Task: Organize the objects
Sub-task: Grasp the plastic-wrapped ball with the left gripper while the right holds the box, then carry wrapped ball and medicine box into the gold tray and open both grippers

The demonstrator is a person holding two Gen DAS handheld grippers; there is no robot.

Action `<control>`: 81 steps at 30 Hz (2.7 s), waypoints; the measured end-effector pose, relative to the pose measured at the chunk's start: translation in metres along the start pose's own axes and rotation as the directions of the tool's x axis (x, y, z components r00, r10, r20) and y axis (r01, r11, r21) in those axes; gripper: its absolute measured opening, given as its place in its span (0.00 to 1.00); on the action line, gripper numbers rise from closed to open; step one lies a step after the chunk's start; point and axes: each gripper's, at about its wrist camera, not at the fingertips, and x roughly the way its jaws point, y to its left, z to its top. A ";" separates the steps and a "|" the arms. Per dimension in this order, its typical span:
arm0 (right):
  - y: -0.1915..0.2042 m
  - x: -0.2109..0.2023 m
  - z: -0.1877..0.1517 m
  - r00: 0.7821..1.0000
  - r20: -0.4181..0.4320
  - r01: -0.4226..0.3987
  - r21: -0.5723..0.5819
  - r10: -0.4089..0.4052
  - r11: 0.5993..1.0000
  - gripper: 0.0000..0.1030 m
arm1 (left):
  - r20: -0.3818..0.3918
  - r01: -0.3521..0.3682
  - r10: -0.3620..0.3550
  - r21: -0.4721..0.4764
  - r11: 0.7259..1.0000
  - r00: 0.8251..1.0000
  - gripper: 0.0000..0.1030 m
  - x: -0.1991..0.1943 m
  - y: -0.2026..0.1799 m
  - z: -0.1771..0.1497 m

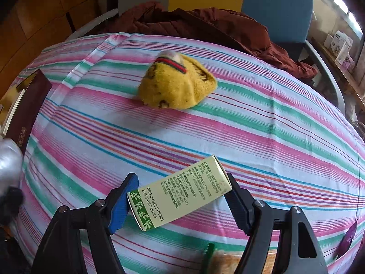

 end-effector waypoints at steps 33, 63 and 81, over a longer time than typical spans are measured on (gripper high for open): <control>0.125 -0.069 -0.027 0.999 0.046 -0.029 0.032 0.028 0.999 0.74 | 0.015 -0.168 0.180 -0.290 0.942 0.984 0.37 -0.109 0.176 -0.091; 0.301 -0.118 -0.037 0.934 0.201 -0.248 -0.229 0.295 0.941 0.74 | -0.049 -0.267 0.269 -0.388 0.882 0.962 0.37 -0.145 0.237 -0.151; 0.315 -0.098 -0.025 0.921 0.142 -0.324 -0.233 0.362 0.917 0.74 | -0.043 -0.222 0.235 -0.530 0.819 0.971 0.37 -0.172 0.292 -0.174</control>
